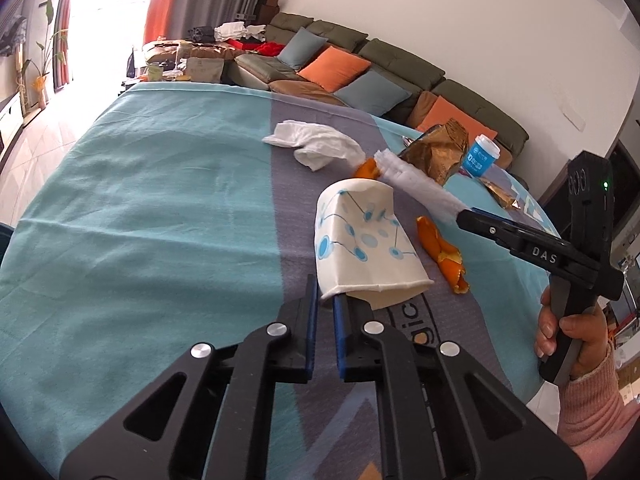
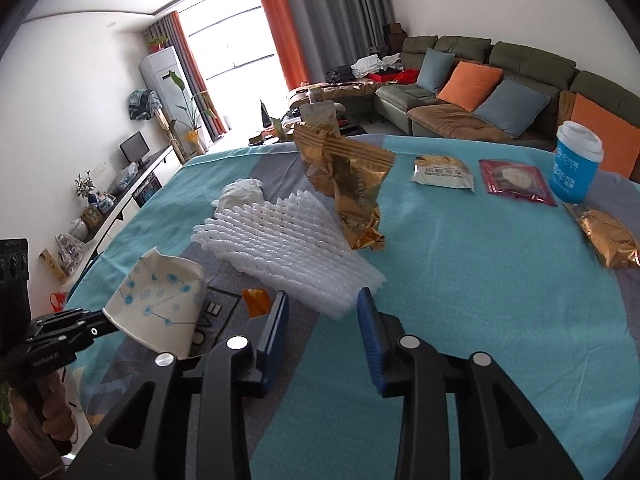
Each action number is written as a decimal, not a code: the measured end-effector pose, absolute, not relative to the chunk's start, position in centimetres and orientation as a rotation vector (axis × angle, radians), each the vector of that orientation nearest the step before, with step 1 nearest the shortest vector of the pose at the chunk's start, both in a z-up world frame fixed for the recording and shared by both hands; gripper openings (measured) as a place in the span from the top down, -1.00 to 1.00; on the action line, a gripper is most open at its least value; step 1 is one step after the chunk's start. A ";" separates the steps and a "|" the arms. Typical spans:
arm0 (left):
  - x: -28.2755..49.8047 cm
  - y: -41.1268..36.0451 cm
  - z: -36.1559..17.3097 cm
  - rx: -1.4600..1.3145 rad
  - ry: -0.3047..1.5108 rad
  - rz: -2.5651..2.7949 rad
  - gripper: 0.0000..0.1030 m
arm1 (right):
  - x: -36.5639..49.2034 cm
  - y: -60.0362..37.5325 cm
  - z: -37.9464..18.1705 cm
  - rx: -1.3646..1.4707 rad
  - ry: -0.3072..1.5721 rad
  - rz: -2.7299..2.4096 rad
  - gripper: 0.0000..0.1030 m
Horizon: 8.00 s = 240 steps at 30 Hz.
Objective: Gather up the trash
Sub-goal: 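Grasp the white paper cup with the left tool while the right tool grasps another foam sleeve, then carry the paper cup and foam sleeve over the teal bin, then open both tools to drop the cup and foam sleeve into the bin, then move both tools back to the table toward the gold foil bag, then grasp the gold foil bag with the left tool while the right tool grasps the orange peel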
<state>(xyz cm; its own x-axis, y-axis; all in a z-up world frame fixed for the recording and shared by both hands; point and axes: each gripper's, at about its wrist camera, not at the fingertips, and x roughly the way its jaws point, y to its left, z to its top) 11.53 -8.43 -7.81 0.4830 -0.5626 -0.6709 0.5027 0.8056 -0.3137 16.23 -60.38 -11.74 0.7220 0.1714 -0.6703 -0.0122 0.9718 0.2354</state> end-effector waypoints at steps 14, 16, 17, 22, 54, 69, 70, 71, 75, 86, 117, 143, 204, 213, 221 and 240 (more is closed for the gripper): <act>11.1 -7.5 -7.4 -0.089 0.832 -0.631 0.85 | 18.1 -59.7 -12.2 0.234 0.798 0.135 0.45; 11.1 -7.3 -7.3 -0.091 0.828 -0.629 0.85 | 18.1 -59.9 -12.1 0.246 0.794 0.141 0.76; 11.1 -7.3 -7.3 -0.091 0.826 -0.627 0.85 | 18.0 -60.0 -12.0 0.246 0.789 0.141 0.82; 11.1 -6.2 -7.1 -0.110 0.816 -0.614 0.87 | 17.2 -59.4 -11.3 0.219 0.759 0.155 0.92; 10.4 -0.3 -5.4 -0.200 0.757 -0.531 0.88 | 16.8 -55.1 -9.1 0.037 0.688 0.157 0.79; 9.0 4.7 -3.4 -0.248 0.689 -0.451 0.89 | 16.3 -49.9 -5.5 0.078 0.622 0.427 0.79; 8.8 5.0 -3.3 -0.250 0.686 -0.445 0.89 | 16.4 -49.3 -5.5 0.073 0.624 0.445 0.79; 8.6 5.5 -3.2 -0.254 0.681 -0.435 0.89 | 16.5 -48.9 -5.4 0.071 0.625 0.456 0.79; 7.9 7.3 -2.7 -0.266 0.664 -0.401 0.89 | 17.2 -46.8 -5.6 0.059 0.637 0.509 0.79; 6.6 13.0 -1.6 -0.303 0.628 -0.276 0.89 | 19.2 -40.5 -5.1 0.024 0.650 0.653 0.79; 5.9 26.2 -3.4 -0.390 0.653 0.047 0.89 | 25.3 -25.5 -5.7 -0.018 0.768 0.920 0.79; 10.4 25.8 -8.2 -0.386 0.761 0.155 0.88 | 29.0 -19.3 -11.0 -0.042 0.979 0.877 0.66; 15.2 -16.3 -5.5 0.017 0.762 -0.746 -0.02 | 17.3 -59.2 -8.5 0.315 0.686 0.245 0.39; 18.5 -21.7 -6.9 0.058 0.851 -0.782 -0.04 | 16.8 -62.1 -10.2 0.373 0.705 0.226 0.39; 19.9 -23.2 -8.7 0.041 0.925 -0.814 0.31 | 16.8 -62.7 -11.0 0.388 0.720 0.234 0.39; 16.1 -13.8 -5.0 -0.061 0.775 -0.737 0.36 | 16.3 -60.2 -12.3 0.315 0.823 0.294 0.39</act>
<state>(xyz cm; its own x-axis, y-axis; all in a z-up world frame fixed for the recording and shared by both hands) 16.13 -13.81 -5.00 0.4806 -0.6255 -0.6147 0.5826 0.7516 -0.3093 16.33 -60.18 -12.28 0.6448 0.3737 -0.6668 -0.1328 0.9138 0.3837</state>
